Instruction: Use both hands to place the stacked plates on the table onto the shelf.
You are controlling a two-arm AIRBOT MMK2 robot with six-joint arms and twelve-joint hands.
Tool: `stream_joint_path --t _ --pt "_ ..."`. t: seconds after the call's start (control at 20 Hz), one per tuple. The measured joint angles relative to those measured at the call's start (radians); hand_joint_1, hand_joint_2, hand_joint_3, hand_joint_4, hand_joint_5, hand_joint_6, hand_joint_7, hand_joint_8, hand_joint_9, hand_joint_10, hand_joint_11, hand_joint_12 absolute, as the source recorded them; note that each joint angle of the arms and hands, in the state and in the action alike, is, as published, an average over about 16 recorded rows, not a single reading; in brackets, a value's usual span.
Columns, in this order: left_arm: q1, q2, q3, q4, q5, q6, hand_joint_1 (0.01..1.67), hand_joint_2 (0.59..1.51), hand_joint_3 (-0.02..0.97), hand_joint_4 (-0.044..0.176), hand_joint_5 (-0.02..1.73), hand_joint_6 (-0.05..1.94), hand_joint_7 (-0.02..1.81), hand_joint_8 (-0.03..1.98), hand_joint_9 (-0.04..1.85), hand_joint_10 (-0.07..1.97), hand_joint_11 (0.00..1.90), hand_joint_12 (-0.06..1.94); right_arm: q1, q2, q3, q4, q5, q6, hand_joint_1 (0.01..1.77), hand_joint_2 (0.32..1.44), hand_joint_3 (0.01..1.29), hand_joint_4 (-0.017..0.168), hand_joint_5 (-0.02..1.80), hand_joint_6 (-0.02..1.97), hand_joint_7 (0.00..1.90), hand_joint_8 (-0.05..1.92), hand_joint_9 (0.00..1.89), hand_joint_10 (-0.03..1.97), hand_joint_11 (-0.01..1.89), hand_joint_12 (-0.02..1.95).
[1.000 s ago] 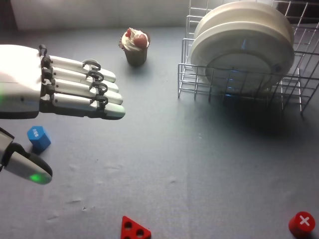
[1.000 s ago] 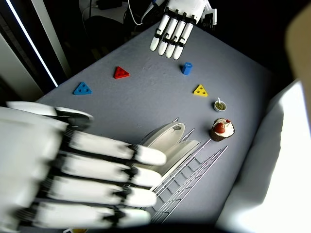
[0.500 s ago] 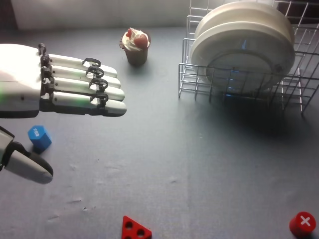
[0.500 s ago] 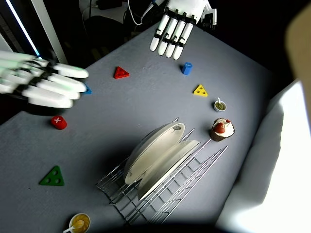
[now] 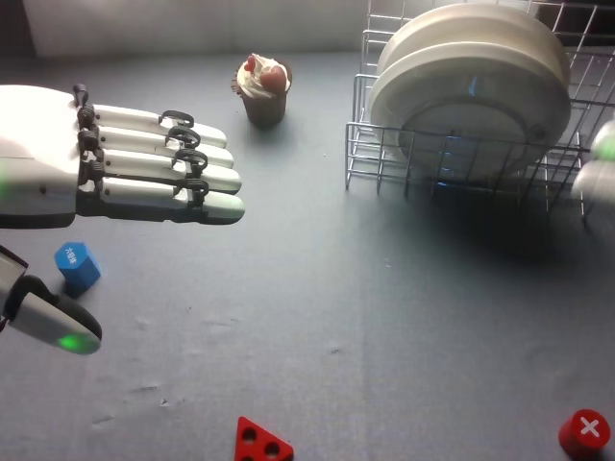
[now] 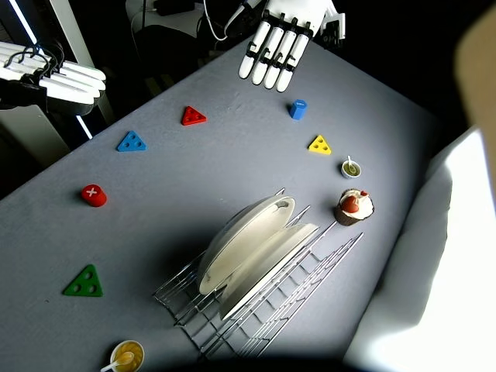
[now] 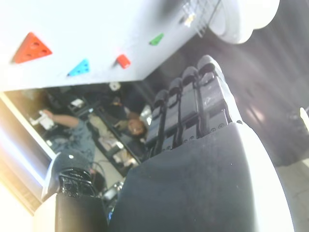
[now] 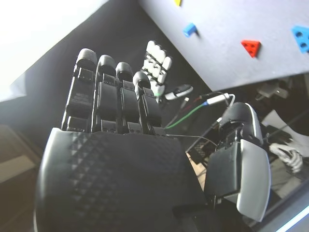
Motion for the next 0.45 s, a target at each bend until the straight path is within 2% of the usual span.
stream_joint_path --t 0.45 --pt "0.0 0.002 -0.003 0.003 0.005 0.0 0.12 1.108 0.012 0.004 0.04 0.02 0.06 0.0 0.06 0.01 0.07 0.01 -0.021 -0.006 -0.026 -0.115 -0.034 0.069 0.14 1.07 0.01 0.004 0.11 0.02 0.16 0.01 0.2 0.01 0.26 0.03"
